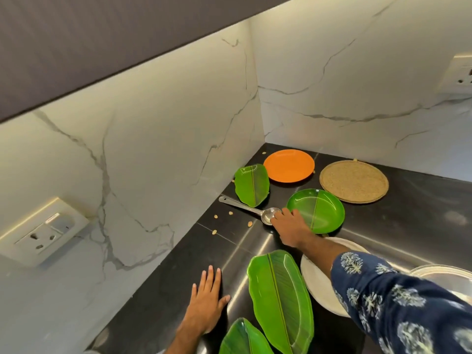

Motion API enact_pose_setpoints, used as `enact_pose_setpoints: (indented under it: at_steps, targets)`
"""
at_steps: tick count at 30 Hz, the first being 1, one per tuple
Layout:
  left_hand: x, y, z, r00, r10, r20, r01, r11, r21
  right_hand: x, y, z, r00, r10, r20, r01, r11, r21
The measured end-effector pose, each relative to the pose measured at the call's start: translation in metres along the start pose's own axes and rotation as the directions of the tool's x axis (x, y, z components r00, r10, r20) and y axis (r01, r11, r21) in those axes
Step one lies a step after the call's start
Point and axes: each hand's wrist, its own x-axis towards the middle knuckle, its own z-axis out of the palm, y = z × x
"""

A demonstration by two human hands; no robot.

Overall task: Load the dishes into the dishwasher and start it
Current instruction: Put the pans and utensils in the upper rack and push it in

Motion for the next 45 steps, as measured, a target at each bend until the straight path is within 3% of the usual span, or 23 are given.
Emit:
enact_pose_setpoints:
  at_steps: [5,10,14,16,19,22,24,28,31,34,37,39,41,43,45]
  targets:
    - [-0.001,0.001,-0.002,1.0,-0.002,0.01,0.001,1.0,0.01,0.01,-0.017,-0.002,1.0,0.012,-0.027,-0.013,0.999,-0.046]
    - [-0.001,0.002,-0.005,1.0,0.009,0.015,-0.009,1.0,-0.013,0.002,-0.019,-0.002,0.994,-0.09,-0.054,0.087,0.994,-0.06]
    - [0.001,0.006,-0.019,1.0,0.022,-0.009,-0.022,0.999,-0.032,-0.011,-0.009,-0.004,0.969,-0.109,-0.22,0.111,0.994,-0.004]
    - [0.005,0.01,-0.033,0.992,0.041,-0.123,-0.048,0.997,-0.057,-0.032,0.0,-0.011,0.934,-0.084,-0.347,0.103,0.994,0.037]
    - [0.011,0.033,-0.063,0.884,0.158,-0.441,-0.226,0.968,-0.106,-0.081,0.024,-0.017,0.868,-0.058,-0.493,0.142,0.981,0.134]
    - [0.011,0.093,-0.099,0.644,0.395,-0.655,-0.49,0.87,0.044,-0.147,0.058,-0.02,0.829,0.01,-0.559,0.11,0.977,0.182]
    - [0.005,0.142,-0.114,0.55,0.553,-0.626,-0.596,0.785,0.17,-0.199,0.079,-0.021,0.8,0.046,-0.598,0.078,0.98,0.18]
    - [-0.014,0.241,-0.114,0.506,0.764,-0.4,-0.748,0.62,0.237,-0.316,0.111,-0.021,0.766,0.128,-0.63,-0.019,0.984,0.176]
    - [-0.046,0.314,-0.094,0.481,0.849,-0.219,-0.874,0.486,-0.035,-0.408,0.125,-0.016,0.737,0.232,-0.635,-0.143,0.971,0.189]
    - [-0.085,0.378,-0.063,0.407,0.9,-0.155,-0.909,0.381,-0.169,-0.496,0.129,-0.005,0.73,0.398,-0.556,-0.266,0.915,0.304]
    - [-0.137,0.441,-0.026,0.308,0.946,-0.102,-0.933,0.28,-0.227,-0.585,0.119,0.009,0.651,0.617,-0.441,-0.305,0.745,0.593]
    - [-0.18,0.483,0.003,0.28,0.958,-0.068,-0.944,0.262,-0.201,-0.649,0.103,0.018,0.55,0.761,-0.343,-0.25,0.542,0.802]
    - [-0.23,0.52,0.033,0.253,0.967,-0.015,-0.954,0.246,-0.173,-0.716,0.085,0.026,0.402,0.893,-0.2,-0.149,0.28,0.949]
    - [-0.276,0.552,0.062,0.156,0.986,0.054,-0.968,0.164,-0.188,-0.775,0.066,0.031,0.267,0.964,-0.004,-0.022,0.01,1.0]
    - [-0.325,0.585,0.094,0.018,0.99,0.14,-0.974,0.049,-0.22,-0.831,0.051,0.04,0.203,0.958,0.202,0.05,-0.217,0.975]
